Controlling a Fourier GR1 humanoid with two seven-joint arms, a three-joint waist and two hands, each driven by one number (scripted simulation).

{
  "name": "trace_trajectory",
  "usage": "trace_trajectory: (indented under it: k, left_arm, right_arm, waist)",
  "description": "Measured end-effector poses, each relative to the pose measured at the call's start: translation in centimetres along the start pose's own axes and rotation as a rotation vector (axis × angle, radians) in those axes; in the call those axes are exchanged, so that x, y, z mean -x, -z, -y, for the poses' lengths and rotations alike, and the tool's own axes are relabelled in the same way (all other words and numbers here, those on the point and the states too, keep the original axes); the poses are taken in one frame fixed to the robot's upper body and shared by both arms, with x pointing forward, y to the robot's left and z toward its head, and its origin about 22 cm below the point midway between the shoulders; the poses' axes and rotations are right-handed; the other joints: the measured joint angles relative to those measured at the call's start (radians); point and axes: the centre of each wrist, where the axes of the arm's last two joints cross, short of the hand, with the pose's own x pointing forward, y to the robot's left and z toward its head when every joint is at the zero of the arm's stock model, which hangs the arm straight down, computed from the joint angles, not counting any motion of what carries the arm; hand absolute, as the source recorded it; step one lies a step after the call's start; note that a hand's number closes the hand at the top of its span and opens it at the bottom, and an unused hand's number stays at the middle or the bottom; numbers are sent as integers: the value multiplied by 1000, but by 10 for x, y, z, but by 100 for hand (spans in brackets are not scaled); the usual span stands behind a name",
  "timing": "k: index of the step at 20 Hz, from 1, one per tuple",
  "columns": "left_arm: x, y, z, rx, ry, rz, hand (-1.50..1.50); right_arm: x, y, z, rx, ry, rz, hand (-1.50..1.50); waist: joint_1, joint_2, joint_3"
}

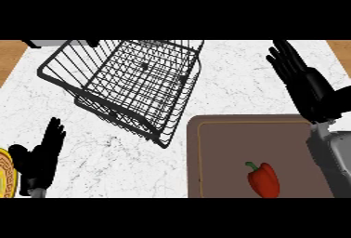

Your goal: Pick the bell pepper from the tray and place it in the tiered basket

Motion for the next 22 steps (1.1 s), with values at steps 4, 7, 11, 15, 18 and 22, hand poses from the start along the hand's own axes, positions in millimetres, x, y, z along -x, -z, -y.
trace_trajectory:
  k: [4, 7, 11, 15, 18, 22]
  left_arm:
    - [-7, 1, -12, 10, 45, 10, 0]
    - [-8, -1, -21, 12, 76, 5, 0]
    - [-11, -3, -31, 46, 96, -14, 0]
    - [-14, -2, -39, 65, 109, -29, 0]
    - [-17, -1, -39, 78, 110, -28, 0]
    - [-20, 3, -39, 87, 121, -37, 0]
  right_arm:
    - [51, -32, -5, -47, 241, -63, 150]
    - [89, -60, -10, 30, 486, -94, 150]
    - [117, -111, -19, 36, 602, 11, -150]
    - [116, -146, 11, 35, 272, -108, -150]
    - [104, -156, 35, -20, -23, -208, -150]
    - [79, -159, 56, -122, -277, -305, -150]
  waist:
    - [-3, 8, -6]
    - [-38, 15, 5]
    - [-35, 7, -7]
    - [-35, 4, -17]
    - [-27, 3, -21]
    - [-20, 4, -21]
